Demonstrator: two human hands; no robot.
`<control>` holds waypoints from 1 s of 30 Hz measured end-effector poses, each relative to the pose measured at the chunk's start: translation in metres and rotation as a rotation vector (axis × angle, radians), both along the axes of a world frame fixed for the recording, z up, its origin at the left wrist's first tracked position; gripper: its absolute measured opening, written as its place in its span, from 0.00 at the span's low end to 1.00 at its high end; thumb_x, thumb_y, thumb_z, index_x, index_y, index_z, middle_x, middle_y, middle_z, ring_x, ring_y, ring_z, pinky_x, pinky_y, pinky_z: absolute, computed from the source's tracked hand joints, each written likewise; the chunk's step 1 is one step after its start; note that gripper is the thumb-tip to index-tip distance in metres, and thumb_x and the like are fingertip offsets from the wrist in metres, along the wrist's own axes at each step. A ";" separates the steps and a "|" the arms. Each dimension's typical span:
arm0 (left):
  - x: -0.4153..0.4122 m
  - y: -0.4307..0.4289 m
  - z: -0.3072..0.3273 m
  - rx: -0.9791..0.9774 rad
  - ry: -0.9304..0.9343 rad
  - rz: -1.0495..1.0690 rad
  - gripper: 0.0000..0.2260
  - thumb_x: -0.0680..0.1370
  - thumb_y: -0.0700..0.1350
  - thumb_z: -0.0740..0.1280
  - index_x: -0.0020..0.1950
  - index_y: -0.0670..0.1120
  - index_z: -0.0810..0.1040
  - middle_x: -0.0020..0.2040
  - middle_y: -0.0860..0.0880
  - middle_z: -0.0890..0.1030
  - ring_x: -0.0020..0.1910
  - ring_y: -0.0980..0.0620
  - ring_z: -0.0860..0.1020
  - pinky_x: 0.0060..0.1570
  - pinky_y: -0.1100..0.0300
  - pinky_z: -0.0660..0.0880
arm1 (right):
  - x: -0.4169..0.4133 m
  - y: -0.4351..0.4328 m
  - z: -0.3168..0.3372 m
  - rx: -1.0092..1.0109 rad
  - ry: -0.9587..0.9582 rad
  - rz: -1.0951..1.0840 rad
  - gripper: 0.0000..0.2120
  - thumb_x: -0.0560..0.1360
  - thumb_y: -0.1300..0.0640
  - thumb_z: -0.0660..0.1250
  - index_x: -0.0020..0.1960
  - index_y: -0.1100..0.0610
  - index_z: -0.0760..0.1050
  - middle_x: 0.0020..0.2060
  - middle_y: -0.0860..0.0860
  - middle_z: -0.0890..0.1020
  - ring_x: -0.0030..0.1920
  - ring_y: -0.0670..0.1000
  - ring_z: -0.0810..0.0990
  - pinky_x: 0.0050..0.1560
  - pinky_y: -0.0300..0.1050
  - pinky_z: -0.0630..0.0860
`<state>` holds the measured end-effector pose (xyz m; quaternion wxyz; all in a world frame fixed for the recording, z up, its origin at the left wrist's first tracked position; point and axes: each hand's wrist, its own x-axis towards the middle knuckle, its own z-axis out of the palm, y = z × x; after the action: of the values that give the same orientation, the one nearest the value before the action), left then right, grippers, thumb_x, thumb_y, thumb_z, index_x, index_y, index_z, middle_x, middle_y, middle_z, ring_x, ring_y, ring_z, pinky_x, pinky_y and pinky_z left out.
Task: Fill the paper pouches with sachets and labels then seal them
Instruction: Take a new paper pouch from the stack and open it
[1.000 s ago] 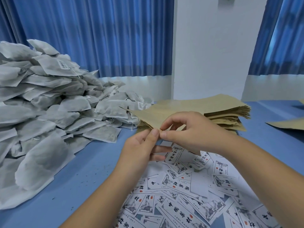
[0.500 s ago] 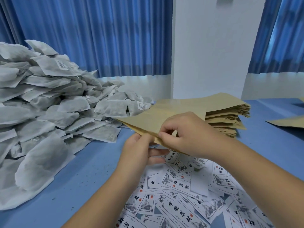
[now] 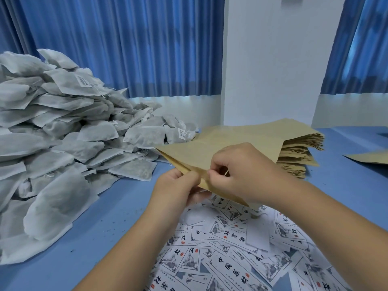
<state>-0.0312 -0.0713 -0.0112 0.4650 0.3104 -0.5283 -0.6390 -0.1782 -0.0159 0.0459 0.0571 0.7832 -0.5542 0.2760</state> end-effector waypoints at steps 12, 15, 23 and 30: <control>-0.015 0.011 -0.003 0.173 0.257 0.014 0.09 0.72 0.32 0.58 0.48 0.33 0.76 0.38 0.39 0.82 0.37 0.45 0.83 0.38 0.53 0.80 | 0.003 0.001 0.001 0.007 0.013 0.003 0.09 0.71 0.55 0.66 0.34 0.57 0.77 0.31 0.49 0.78 0.35 0.49 0.76 0.40 0.49 0.74; -0.013 0.011 -0.001 0.163 0.106 -0.047 0.11 0.75 0.38 0.59 0.50 0.34 0.77 0.40 0.34 0.83 0.42 0.37 0.84 0.39 0.46 0.81 | 0.008 0.002 -0.001 -0.037 0.060 0.020 0.11 0.73 0.53 0.64 0.36 0.58 0.76 0.32 0.50 0.78 0.36 0.50 0.75 0.41 0.50 0.73; -0.005 0.009 0.002 0.039 -0.019 -0.084 0.06 0.71 0.34 0.64 0.36 0.35 0.78 0.35 0.38 0.81 0.35 0.45 0.82 0.38 0.51 0.81 | 0.004 0.002 0.005 0.192 -0.072 -0.030 0.20 0.63 0.34 0.69 0.38 0.51 0.75 0.38 0.44 0.78 0.41 0.42 0.76 0.46 0.44 0.75; -0.007 0.011 0.001 0.019 -0.024 -0.085 0.03 0.73 0.34 0.67 0.43 0.34 0.78 0.38 0.36 0.78 0.36 0.45 0.79 0.38 0.57 0.78 | 0.000 0.008 0.015 0.315 -0.079 -0.085 0.11 0.68 0.49 0.74 0.36 0.52 0.73 0.40 0.48 0.80 0.42 0.45 0.78 0.40 0.36 0.71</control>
<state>-0.0380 -0.0608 -0.0099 0.4280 0.2998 -0.5407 -0.6592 -0.1780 -0.0077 0.0611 -0.0766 0.7469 -0.6250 0.2138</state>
